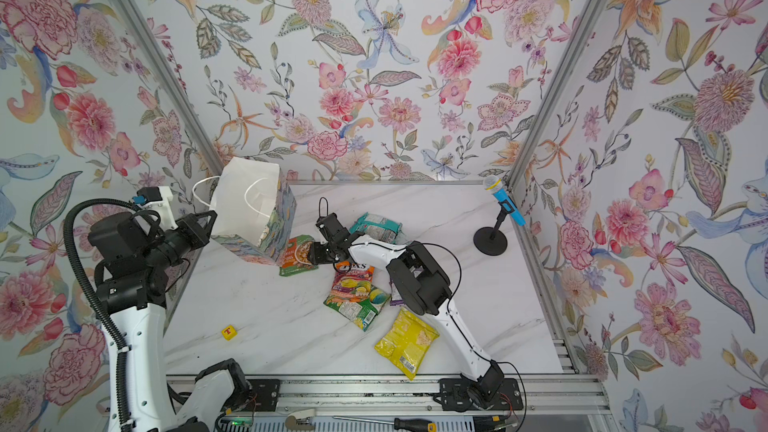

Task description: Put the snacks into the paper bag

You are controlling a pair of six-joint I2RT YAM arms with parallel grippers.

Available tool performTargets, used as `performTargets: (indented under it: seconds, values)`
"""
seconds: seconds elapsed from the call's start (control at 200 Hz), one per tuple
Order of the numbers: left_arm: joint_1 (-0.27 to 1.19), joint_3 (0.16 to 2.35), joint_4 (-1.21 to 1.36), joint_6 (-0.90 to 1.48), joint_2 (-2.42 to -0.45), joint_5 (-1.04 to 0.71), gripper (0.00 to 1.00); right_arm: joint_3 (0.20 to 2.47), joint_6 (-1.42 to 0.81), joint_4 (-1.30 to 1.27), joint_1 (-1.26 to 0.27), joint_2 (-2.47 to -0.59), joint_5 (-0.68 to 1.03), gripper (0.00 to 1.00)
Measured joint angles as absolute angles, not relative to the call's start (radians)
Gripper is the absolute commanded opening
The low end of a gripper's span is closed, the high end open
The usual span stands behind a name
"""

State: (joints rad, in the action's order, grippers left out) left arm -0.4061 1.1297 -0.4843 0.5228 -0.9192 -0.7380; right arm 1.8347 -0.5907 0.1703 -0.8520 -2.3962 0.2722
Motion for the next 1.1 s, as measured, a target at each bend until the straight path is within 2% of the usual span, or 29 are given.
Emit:
performTargets:
  seconds: [0.185, 0.415, 0.846, 1.101]
  values:
    - [-0.406, 1.130, -0.484, 0.525, -0.915, -0.749, 0.05, 1.834, -0.635, 0.168, -0.858, -2.407, 0.281, 0.00]
    - [-0.406, 1.118, -0.483, 0.542, -0.908, -0.758, 0.05, 1.701, -0.669, 0.077, -0.836, -2.351, 0.308, 0.00]
    - [-0.406, 1.016, -0.448, 0.627, -0.888, -0.786, 0.04, 1.246, -0.666, -0.007, -0.686, -1.775, 0.331, 0.00]
    - [-0.362, 0.942, -0.433, 0.684, -0.869, -0.798, 0.04, 1.018, -0.661, -0.007, -0.638, -1.609, 0.334, 0.00]
